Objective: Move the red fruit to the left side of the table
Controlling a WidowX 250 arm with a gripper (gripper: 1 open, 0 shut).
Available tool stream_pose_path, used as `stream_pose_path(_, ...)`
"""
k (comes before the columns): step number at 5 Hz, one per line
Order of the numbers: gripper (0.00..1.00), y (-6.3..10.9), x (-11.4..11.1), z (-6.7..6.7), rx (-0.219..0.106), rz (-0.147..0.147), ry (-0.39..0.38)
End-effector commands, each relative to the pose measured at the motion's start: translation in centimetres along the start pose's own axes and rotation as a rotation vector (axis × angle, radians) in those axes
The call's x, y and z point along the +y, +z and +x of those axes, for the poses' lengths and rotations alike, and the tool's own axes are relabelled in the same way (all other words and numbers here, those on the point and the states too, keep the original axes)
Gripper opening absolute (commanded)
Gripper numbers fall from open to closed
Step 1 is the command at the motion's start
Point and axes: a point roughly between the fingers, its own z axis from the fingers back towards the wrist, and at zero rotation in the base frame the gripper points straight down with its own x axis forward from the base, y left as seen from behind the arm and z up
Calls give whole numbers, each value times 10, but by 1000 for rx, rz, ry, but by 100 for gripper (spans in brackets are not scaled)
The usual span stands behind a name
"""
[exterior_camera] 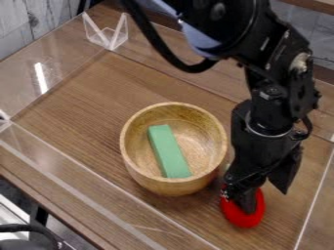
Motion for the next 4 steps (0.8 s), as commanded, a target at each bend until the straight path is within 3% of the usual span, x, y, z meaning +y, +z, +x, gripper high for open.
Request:
stream_pose_path(1,100,4,-6,-2,-4,-18,6)
stream_pose_path(4,100,4,-9,-2,-5,-12,39)
